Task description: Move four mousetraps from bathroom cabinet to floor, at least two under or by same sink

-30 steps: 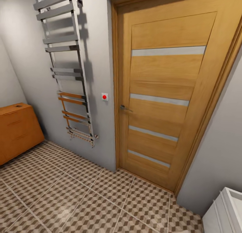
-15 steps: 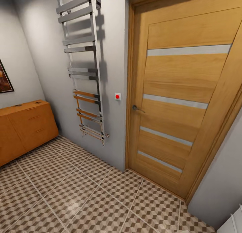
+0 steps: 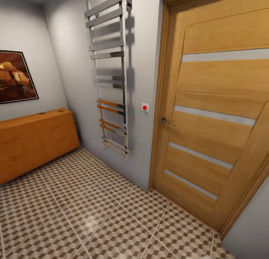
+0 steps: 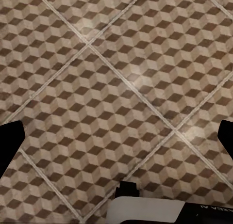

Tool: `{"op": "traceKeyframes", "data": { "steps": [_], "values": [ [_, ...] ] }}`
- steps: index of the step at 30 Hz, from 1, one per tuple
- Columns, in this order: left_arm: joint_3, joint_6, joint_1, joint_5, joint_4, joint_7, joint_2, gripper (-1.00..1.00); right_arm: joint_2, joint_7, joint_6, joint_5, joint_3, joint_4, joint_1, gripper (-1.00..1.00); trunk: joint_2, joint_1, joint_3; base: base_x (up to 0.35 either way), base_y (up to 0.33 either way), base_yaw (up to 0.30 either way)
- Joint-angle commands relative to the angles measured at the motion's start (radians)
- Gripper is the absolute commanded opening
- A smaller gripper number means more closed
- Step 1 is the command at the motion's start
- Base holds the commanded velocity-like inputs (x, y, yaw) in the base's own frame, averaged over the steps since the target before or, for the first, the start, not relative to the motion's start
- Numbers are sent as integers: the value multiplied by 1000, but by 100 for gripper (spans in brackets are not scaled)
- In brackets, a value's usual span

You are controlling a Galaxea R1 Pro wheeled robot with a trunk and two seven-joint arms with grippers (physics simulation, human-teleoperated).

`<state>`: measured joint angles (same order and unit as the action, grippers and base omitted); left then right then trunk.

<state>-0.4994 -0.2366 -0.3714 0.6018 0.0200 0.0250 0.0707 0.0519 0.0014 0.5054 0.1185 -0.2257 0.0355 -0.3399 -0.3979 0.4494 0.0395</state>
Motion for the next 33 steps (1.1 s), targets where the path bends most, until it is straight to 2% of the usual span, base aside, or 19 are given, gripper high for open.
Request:
{"op": "traceKeyframes", "data": {
  "steps": [1,33],
  "values": [
    [-8,-2,-1,6,0,3,0,100,0,0,3,10,-9,0,-1,100,-2,1,2,0,0,239],
    [-8,-2,-1,6,0,3,0,100,0,0,3,10,-9,0,-1,100,-2,1,6,0,0,235]
  ]
}}
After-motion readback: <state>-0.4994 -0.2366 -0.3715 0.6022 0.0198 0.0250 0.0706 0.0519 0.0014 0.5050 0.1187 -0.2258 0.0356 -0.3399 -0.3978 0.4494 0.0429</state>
